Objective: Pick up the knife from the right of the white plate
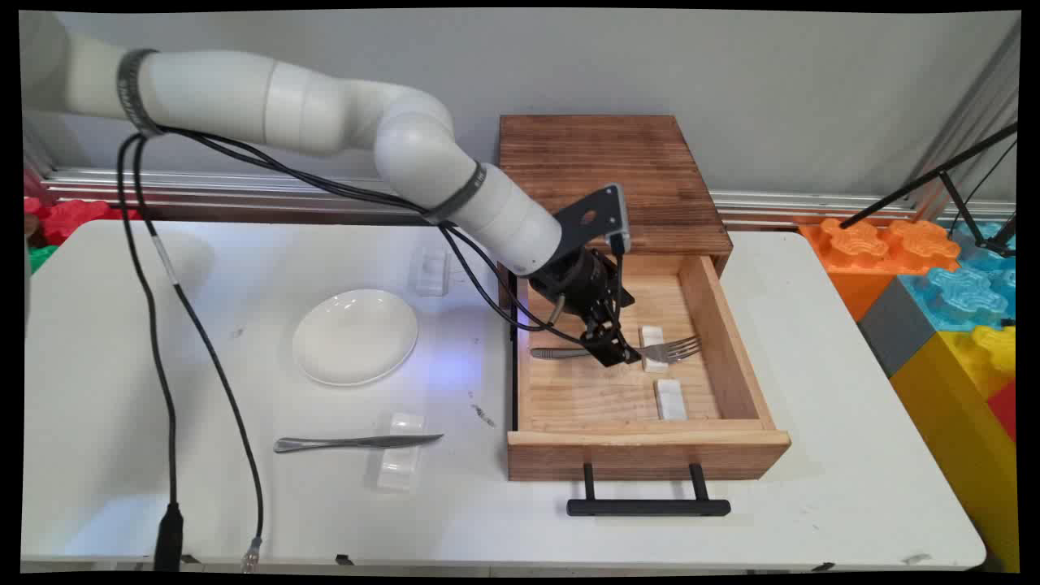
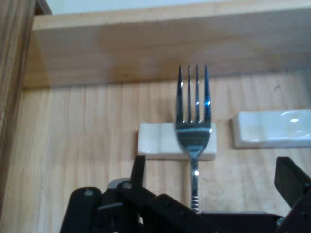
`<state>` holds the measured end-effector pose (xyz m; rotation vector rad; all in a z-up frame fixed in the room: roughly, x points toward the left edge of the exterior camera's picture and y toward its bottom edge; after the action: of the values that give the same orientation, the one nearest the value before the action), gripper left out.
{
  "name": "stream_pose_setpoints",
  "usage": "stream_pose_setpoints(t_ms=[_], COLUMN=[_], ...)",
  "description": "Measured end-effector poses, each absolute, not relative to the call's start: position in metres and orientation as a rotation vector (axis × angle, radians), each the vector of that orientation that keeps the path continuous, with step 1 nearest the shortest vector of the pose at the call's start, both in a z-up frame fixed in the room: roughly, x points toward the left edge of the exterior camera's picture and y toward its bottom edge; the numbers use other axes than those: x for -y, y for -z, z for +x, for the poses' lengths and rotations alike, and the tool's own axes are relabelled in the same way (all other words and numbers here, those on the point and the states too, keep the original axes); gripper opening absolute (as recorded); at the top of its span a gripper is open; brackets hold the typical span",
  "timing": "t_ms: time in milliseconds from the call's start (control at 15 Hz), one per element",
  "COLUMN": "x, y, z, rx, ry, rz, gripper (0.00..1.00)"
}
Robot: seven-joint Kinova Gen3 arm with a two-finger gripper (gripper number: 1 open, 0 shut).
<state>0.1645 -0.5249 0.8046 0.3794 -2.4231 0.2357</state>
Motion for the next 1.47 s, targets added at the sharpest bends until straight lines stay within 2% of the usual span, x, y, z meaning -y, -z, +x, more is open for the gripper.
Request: stream_pose_setpoints(t_ms=[800, 1267, 1467], x=[0.464, 0.426, 0.404], y=[-0.92, -0.962, -0.97], z=[0.21, 0.264, 0.295], rx=[2.48, 2.496, 2.519], ry=[-0.243, -0.236, -0.216], rz=[0.509, 0.574, 0.581], gripper=[1.0, 1.0, 1.0])
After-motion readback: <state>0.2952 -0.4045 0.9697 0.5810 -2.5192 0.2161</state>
